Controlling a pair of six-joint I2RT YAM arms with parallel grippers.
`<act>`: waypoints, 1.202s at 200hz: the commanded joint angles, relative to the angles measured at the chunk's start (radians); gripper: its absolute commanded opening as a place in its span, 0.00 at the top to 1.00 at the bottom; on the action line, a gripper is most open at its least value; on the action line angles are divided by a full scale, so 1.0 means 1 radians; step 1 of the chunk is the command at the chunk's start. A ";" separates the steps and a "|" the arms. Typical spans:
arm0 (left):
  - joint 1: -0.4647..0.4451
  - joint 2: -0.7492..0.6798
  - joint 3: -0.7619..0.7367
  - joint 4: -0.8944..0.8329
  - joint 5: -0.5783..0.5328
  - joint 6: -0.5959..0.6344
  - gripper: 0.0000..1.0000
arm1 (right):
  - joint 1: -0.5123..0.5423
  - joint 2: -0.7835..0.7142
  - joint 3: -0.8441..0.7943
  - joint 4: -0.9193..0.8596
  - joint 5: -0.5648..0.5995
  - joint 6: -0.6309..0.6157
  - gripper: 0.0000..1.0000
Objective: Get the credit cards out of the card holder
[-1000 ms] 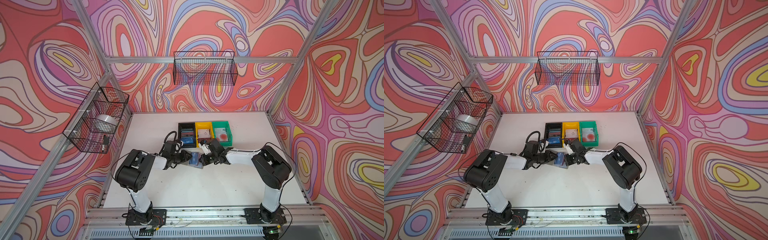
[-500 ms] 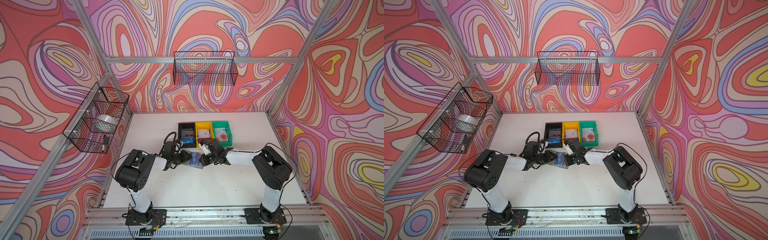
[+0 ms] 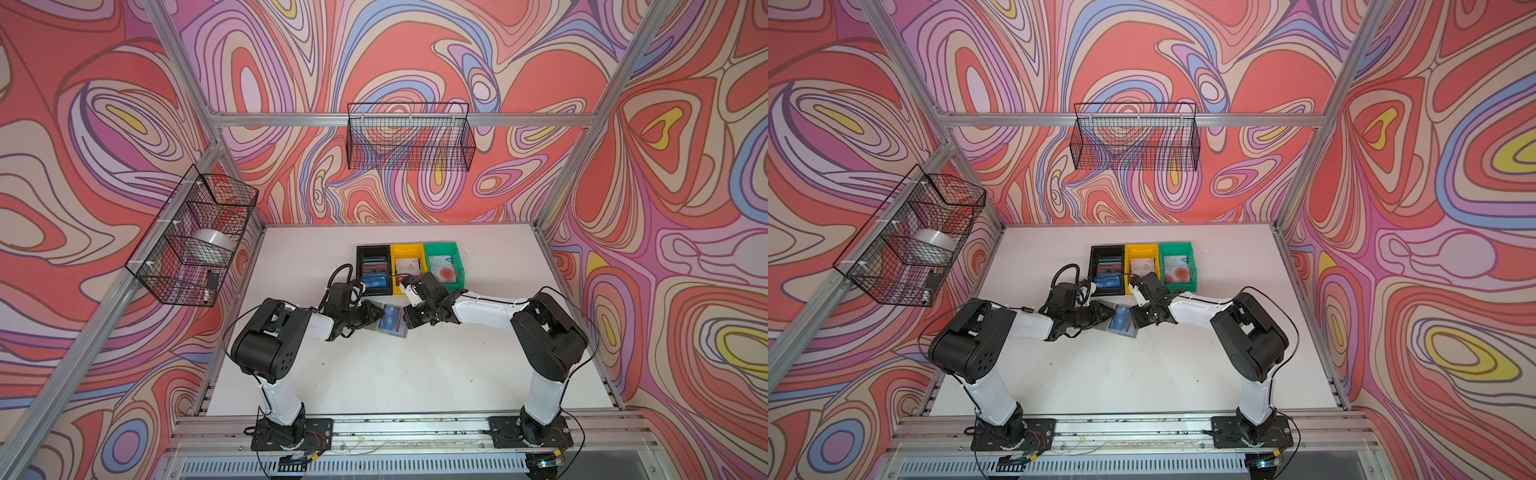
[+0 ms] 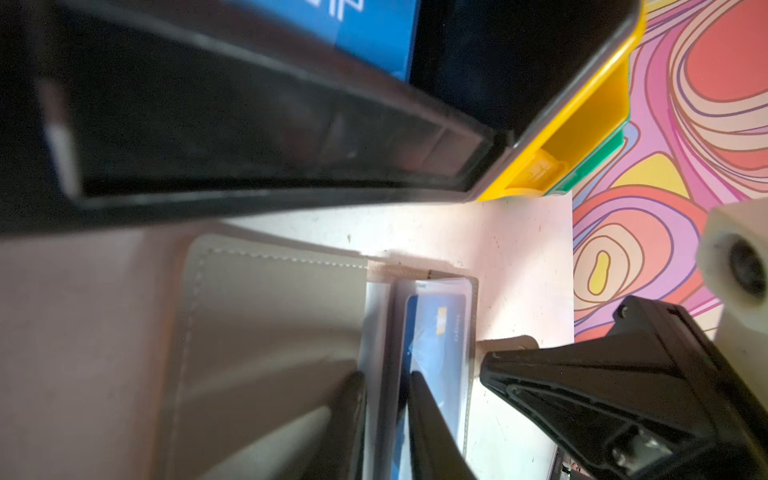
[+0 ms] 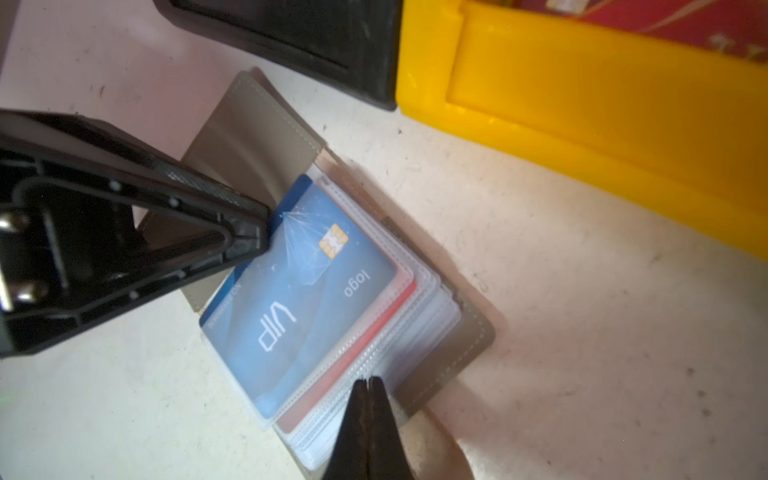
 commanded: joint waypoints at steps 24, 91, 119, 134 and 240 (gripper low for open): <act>0.005 0.007 -0.012 0.011 0.000 -0.008 0.79 | 0.000 0.033 0.037 -0.023 0.005 -0.016 1.00; 0.004 0.015 -0.014 0.020 0.009 -0.016 0.83 | 0.000 0.063 0.047 0.003 -0.015 -0.012 1.00; 0.005 0.007 -0.015 0.026 0.018 -0.021 0.83 | -0.001 0.066 0.055 0.001 -0.018 -0.012 1.00; 0.005 0.000 -0.016 0.023 0.024 -0.023 0.84 | 0.000 0.059 0.056 0.000 -0.021 -0.013 1.00; 0.005 -0.048 -0.016 -0.024 0.032 -0.008 0.92 | 0.000 0.039 0.082 -0.020 -0.030 -0.024 1.00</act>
